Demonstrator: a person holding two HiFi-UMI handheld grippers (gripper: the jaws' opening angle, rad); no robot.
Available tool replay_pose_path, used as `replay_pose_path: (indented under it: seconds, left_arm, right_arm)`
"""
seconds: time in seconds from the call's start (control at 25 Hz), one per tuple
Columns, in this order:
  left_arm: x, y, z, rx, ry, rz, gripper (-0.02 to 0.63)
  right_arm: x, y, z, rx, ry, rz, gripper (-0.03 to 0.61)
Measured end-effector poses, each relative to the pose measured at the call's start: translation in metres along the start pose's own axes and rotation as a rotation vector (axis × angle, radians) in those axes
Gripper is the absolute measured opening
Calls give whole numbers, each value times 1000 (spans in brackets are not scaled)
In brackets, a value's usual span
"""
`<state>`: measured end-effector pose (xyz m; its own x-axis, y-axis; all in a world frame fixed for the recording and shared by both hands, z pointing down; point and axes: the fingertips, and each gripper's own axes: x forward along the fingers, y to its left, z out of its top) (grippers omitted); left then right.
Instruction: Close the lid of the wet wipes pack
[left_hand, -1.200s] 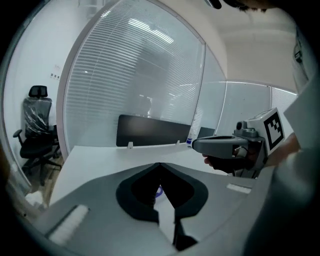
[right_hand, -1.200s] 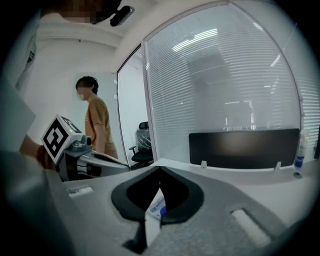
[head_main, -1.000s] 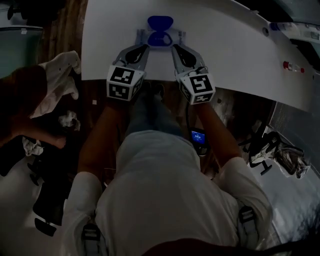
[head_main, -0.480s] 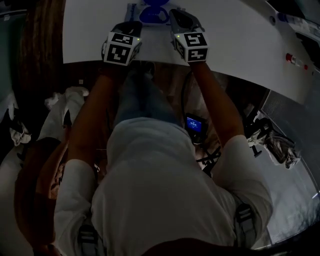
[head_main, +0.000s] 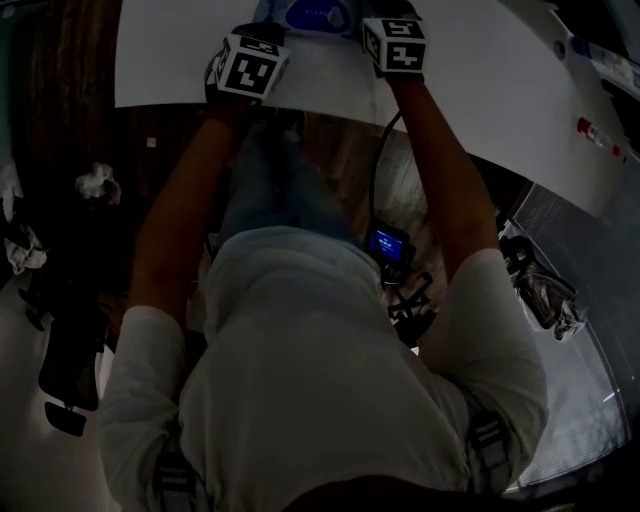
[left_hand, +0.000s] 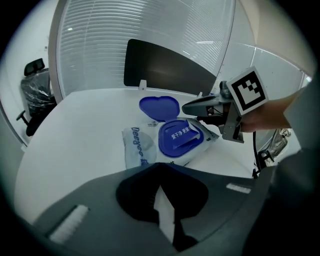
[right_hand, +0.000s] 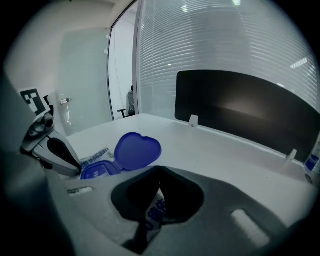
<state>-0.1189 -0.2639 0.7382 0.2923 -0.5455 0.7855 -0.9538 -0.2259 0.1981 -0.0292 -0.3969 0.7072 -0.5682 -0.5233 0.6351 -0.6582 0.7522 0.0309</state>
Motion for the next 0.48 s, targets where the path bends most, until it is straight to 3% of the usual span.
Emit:
replay_pose_path:
  seconds: [0.48]
  left_arm:
    - [-3,6,-2,11,0,-25,2]
  right_arm:
    - [32,-2,21,-86,20,23,0]
